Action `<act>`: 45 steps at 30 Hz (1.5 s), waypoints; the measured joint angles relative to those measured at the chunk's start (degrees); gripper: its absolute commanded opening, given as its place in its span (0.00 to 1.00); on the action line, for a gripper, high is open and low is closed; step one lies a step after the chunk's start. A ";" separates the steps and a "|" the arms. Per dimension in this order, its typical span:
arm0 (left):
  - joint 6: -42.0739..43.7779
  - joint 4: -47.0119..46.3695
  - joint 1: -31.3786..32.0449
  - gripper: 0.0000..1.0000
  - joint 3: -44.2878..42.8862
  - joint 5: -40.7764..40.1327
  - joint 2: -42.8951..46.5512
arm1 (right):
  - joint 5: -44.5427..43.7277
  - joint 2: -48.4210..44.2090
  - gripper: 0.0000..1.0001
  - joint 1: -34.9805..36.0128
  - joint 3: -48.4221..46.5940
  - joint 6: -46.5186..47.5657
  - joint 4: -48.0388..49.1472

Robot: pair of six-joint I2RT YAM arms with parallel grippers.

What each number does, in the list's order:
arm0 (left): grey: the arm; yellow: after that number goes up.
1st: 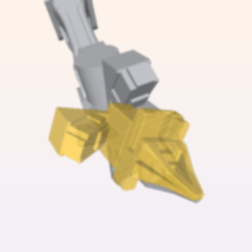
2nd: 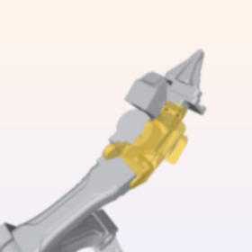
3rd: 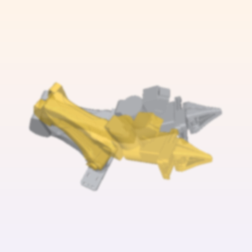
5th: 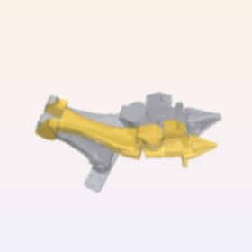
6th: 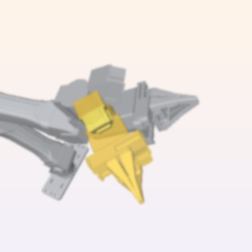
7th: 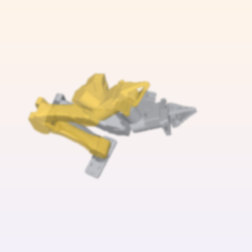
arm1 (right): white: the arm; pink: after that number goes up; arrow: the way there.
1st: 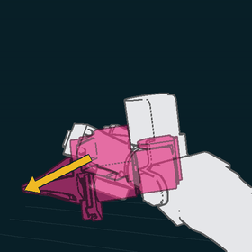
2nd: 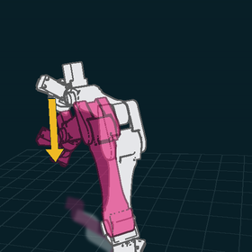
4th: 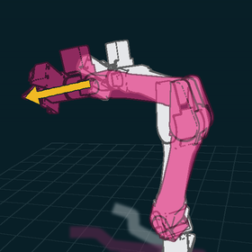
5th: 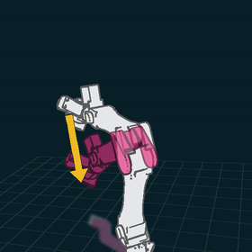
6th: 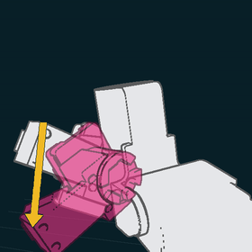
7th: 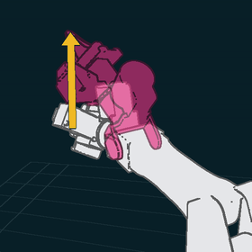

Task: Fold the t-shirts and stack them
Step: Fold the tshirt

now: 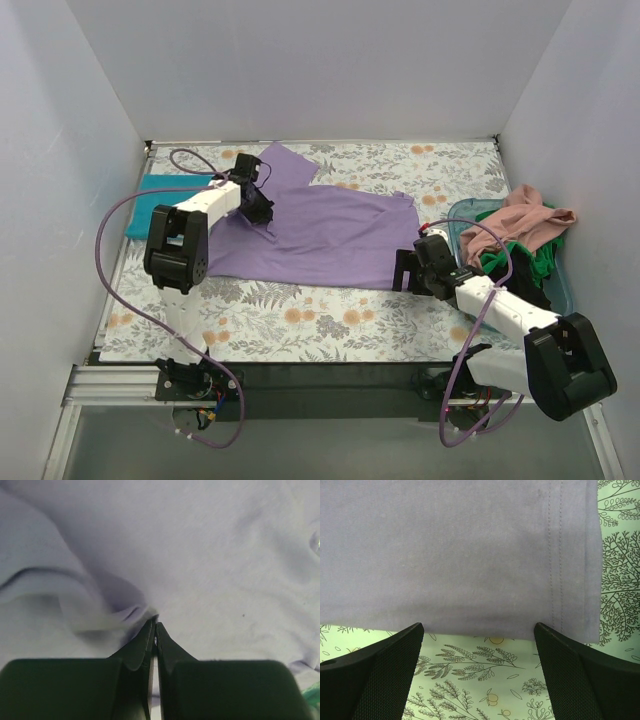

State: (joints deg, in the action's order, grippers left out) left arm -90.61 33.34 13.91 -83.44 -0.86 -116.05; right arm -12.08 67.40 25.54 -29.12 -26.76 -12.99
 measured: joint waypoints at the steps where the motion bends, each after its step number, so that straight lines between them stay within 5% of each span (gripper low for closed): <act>1: 0.26 0.02 0.26 0.00 -1.29 -0.17 -1.05 | 0.02 -0.02 0.98 -0.02 0.00 0.02 -0.15; 3: 0.76 0.04 0.85 0.03 -3.76 -0.31 -3.02 | 0.00 -0.07 0.98 -0.02 0.00 0.02 -0.22; 5: 1.42 0.50 1.46 0.22 -6.51 -0.48 -5.09 | 0.00 -0.07 0.98 -0.04 0.00 0.04 -0.26; 6: 1.73 0.70 1.68 0.46 -7.78 -0.61 -6.01 | 0.02 -0.07 0.98 -0.04 0.00 0.07 -0.26; 9: 1.95 1.14 2.25 0.71 -10.14 -0.63 -7.37 | 0.00 -0.07 0.98 -0.04 0.00 0.11 -0.33; 18: 2.47 3.02 3.21 0.82 -10.73 -1.92 -5.88 | 0.28 -1.77 0.98 -0.09 0.00 0.15 -1.09; 23: 2.89 3.93 3.54 0.92 -4.50 -5.09 3.63 | 1.14 -4.92 0.98 -0.09 -0.28 0.96 -2.67; 29: 2.73 1.70 3.28 0.93 10.71 -7.21 19.39 | 4.04 -5.18 0.98 -0.07 -3.61 3.17 -2.93; 39: 1.22 -2.62 -0.33 0.92 17.57 -5.62 13.31 | 4.74 13.94 0.98 0.74 -11.63 5.95 1.84; 45: -1.03 -7.61 -0.61 0.91 27.08 -4.83 20.11 | 3.80 10.78 0.98 0.94 -6.69 2.93 5.09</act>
State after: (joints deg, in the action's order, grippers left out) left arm -91.64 25.74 13.30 -56.36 -5.69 -95.94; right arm -8.27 78.17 26.48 -35.81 -23.83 -7.90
